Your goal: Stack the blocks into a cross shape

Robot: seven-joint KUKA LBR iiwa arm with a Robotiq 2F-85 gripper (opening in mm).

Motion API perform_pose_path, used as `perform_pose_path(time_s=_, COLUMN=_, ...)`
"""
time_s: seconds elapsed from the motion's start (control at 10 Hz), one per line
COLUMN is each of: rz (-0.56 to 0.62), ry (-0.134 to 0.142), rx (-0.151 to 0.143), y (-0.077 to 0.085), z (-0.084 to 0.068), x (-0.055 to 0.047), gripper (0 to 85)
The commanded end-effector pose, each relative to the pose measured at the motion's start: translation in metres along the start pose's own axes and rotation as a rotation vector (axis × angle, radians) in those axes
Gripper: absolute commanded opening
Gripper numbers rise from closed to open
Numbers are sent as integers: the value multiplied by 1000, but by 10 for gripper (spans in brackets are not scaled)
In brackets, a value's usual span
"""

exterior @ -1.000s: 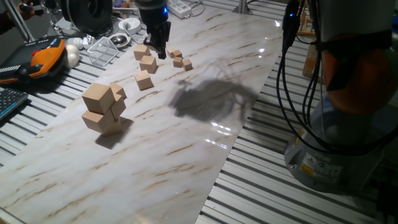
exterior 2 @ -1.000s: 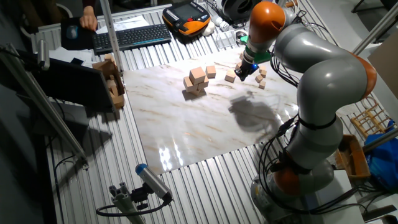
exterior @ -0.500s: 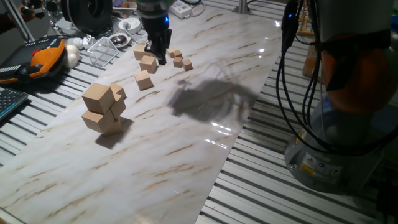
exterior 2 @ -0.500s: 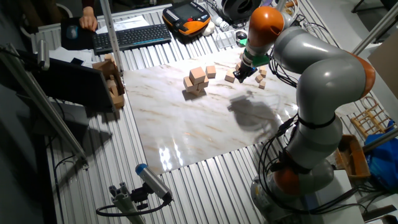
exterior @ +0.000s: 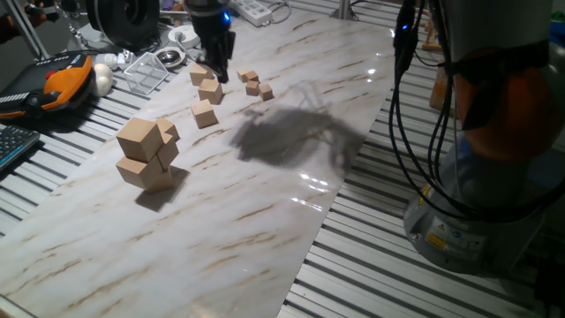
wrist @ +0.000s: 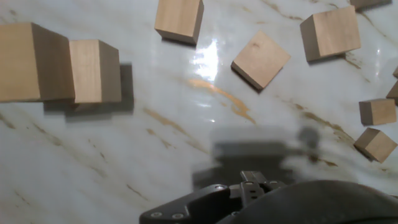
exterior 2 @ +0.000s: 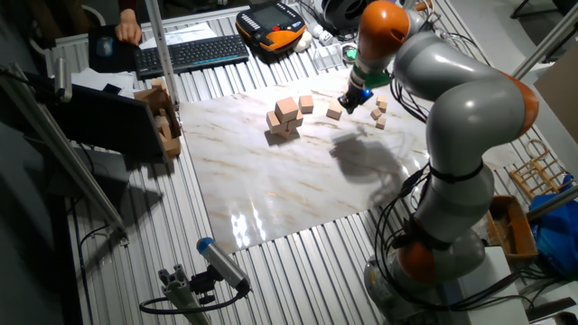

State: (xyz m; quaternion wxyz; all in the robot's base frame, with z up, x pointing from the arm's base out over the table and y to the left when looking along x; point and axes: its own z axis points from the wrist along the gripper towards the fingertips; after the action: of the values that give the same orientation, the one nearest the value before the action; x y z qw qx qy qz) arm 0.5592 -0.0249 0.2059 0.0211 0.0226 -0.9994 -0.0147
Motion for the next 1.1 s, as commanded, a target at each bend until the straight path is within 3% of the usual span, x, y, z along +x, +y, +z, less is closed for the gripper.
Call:
perform_pose_path(time_s=0.0, rz=13, ry=-2, rx=-1, y=0, z=0, x=0, gripper=0)
perform_pose_path(time_s=0.4, rz=47, ry=-12, rx=33, y=0, z=0, x=0, gripper=0)
perform_pose_path(time_s=0.6, rz=35, ry=-17, rx=6, y=0, z=0, x=0, gripper=0)
perform_pose_path(time_s=0.7, rz=31, ry=-5, rx=-23, y=0, z=0, x=0, gripper=0)
perform_pose_path(time_s=0.8, rz=39, ry=-10, rx=-14, y=0, z=0, x=0, gripper=0)
perform_pose_path(time_s=0.9, rz=46, ry=-24, rx=17, y=0, z=0, x=0, gripper=0)
perform_pose_path(time_s=1.0, rz=54, ry=-32, rx=18, y=0, z=0, x=0, gripper=0)
